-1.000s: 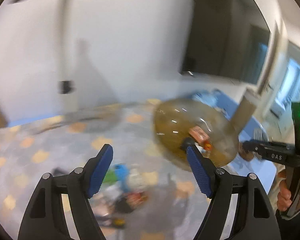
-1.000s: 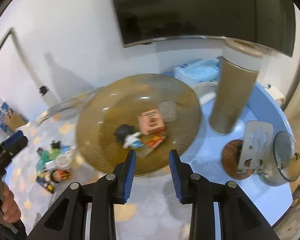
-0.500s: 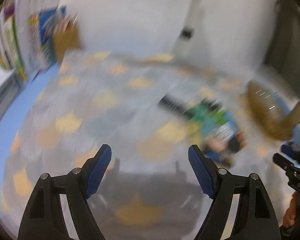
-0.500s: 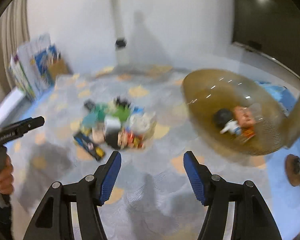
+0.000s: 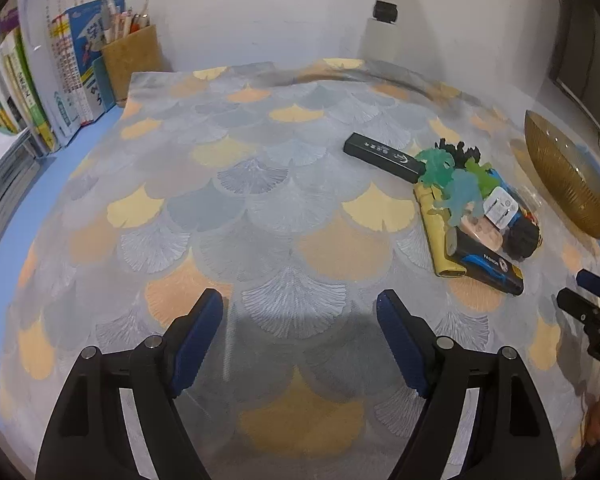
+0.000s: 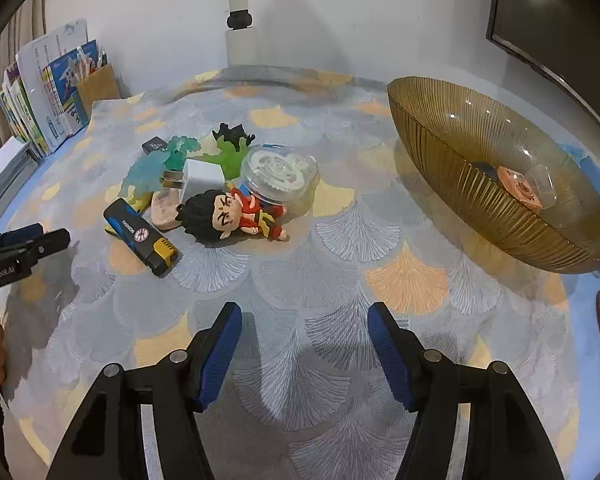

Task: Organize rigid objects
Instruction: 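Grasp the black-blue FASHION lighter with the left gripper while the right grasps the anime figure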

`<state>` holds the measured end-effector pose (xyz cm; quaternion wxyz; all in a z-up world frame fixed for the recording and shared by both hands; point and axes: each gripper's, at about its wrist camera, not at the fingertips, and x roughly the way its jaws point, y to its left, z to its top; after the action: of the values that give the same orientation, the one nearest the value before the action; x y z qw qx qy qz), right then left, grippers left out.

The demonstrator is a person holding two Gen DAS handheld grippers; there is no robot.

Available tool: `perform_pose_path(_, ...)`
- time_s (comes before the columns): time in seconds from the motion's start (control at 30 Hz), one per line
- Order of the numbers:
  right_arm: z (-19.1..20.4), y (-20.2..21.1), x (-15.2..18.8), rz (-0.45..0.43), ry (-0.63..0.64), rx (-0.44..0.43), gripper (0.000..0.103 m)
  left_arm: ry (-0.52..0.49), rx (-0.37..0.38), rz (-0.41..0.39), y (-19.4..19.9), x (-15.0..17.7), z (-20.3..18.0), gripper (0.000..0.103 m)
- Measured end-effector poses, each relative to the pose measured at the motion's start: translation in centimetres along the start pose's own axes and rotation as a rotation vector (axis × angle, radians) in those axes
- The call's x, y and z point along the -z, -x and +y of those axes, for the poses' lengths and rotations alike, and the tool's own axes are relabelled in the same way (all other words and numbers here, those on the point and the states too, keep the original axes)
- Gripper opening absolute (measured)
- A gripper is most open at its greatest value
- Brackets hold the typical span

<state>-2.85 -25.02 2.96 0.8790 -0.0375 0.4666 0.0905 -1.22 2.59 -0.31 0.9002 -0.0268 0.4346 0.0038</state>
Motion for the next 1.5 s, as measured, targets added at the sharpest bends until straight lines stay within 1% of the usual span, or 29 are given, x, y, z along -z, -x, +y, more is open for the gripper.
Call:
perform_pose_path(0.03, 0.0, 0.1, 0.0, 0.004, -0.004, -0.007, 0.064, -0.007, 0.015, 0.009, -0.1, -0.2, -0.2, 0.078)
perform_pose_path(0.1, -0.2, 0.0, -0.4, 0.052, -0.039, -0.058, 0.064, -0.017, 0.058, 0.015, 0.1, -0.7, -0.6, 0.078)
perform_pose_path(0.17, -0.5, 0.0, -1.3, 0.097, -0.11, -0.199, 0.064, -0.03, 0.103, 0.001, 0.6, -1.3, -1.4, 0.078)
perform_pose_path(0.2, -0.3, 0.0, -1.8, 0.104, -0.125, -0.23, 0.064, -0.045, 0.143, 0.002, 0.7, -1.8, -2.2, 0.078)
perform_pose_path(0.3, 0.5, -0.3, -3.8, 0.109, -0.148, -0.268, 0.064, -0.052, 0.248, 0.025, 0.5, -2.8, -4.1, 0.078)
perform_pose_path(0.33, 0.9, -0.9, -4.6, 0.117, -0.165, -0.278, 0.064, -0.049, 0.249, 0.027, 0.3, -3.0, -4.7, 0.078)
perform_pose_path(0.47, 1.1, -2.6, -6.1, 0.127, -0.255, -0.259, 0.064, -0.032, 0.151, 0.03, -1.3, -3.5, -6.5, 0.078)
perform_pose_path(0.53, 1.4, -3.2, -6.4, 0.129, -0.278, -0.246, 0.064, -0.027, 0.133, 0.032, -1.9, -3.5, -6.9, 0.078)
perform_pose_path(0.63, 2.1, -3.3, -6.7, 0.095, -0.252, -0.195, 0.064, -0.05, 0.107, 0.003, -1.6, -3.2, -7.5, 0.078)
perform_pose_path(0.67, 2.2, -3.4, -6.7, 0.09, -0.247, -0.184, 0.06, -0.068, 0.099, -0.007, -1.5, -3.1, -7.7, 0.077)
perform_pose_path(0.7, 2.1, -3.4, -6.6, 0.091, -0.248, -0.179, 0.058, -0.094, 0.096, -0.02, -1.0, -2.8, -8.0, 0.07)
perform_pose_path(0.73, 1.9, -3.3, -6.3, 0.091, -0.25, -0.188, 0.055, -0.106, 0.115, -0.018, -0.9, -2.7, -8.0, 0.066)
perform_pose_path(0.77, 1.6, -3.2, -6.0, 0.096, -0.253, -0.208, 0.05, -0.115, 0.142, -0.011, -0.8, -2.6, -8.1, 0.059)
perform_pose_path(0.8, 1.3, -3.2, -5.8, 0.101, -0.261, -0.238, 0.049, -0.126, 0.176, -0.001, -0.6, -2.4, -8.1, 0.056)
perform_pose_path(0.83, 1.0, -2.8, -5.4, 0.102, -0.267, -0.252, 0.049, -0.139, 0.2, 0.008, -0.4, -2.0, -8.3, 0.055)
perform_pose_path(0.9, 0.5, -2.1, -4.6, 0.104, -0.261, -0.241, 0.049, -0.179, 0.245, 0.024, -0.1, -1.3, -8.7, 0.055)
perform_pose_path(0.97, -0.2, -1.2, -3.8, 0.103, -0.263, -0.217, 0.049, -0.237, 0.261, 0.024, 0.6, -0.2, -9.3, 0.055)
perform_pose_path(1.0, -0.8, -0.9, -3.3, 0.106, -0.27, -0.191, 0.048, -0.263, 0.27, 0.033, 0.8, 0.3, -9.6, 0.055)
perform_pose_path(1.03, -1.8, -0.5, -2.9, 0.109, -0.28, -0.137, 0.048, -0.282, 0.277, 0.04, 1.1, 1.0, -9.9, 0.055)
perform_pose_path(1.07, -2.5, -0.4, -2.6, 0.11, -0.291, -0.109, 0.048, -0.286, 0.286, 0.045, 1.3, 1.3, -9.9, 0.055)
perform_pose_path(1.1, -3.4, -0.1, -2.3, 0.108, -0.311, -0.083, 0.048, -0.275, 0.303, 0.055, 1.4, 1.4, -9.8, 0.055)
perform_pose_path(1.13, -4.6, 0.3, -2.0, 0.104, -0.345, -0.081, 0.048, -0.254, 0.314, 0.062, 1.4, 1.4, -9.7, 0.055)
perform_pose_path(1.2, -6.2, 0.7, -1.8, 0.099, -0.401, -0.133, 0.048, -0.186, 0.348, 0.072, 1.1, 0.8, -9.2, 0.056)
perform_pose_path(1.27, -6.9, 0.9, -1.9, 0.102, -0.434, -0.195, 0.048, -0.102, 0.376, 0.09, 0.3, -0.2, -9.0, 0.056)
perform_pose_path(1.33, -6.8, 1.0, -1.9, 0.101, -0.426, -0.212, 0.048, -0.053, 0.392, 0.096, -0.5, -1.1, -9.1, 0.056)
perform_pose_path(1.4, -6.2, 0.9, -2.1, 0.107, -0.403, -0.227, 0.048, -0.037, 0.376, 0.089, -1.3, -1.9, -9.6, 0.055)
perform_pose_path(1.5, -5.0, 0.4, -2.3, 0.117, -0.37, -0.275, 0.048, -0.083, 0.335, 0.064, -2.0, -2.4, -11.1, 0.054)
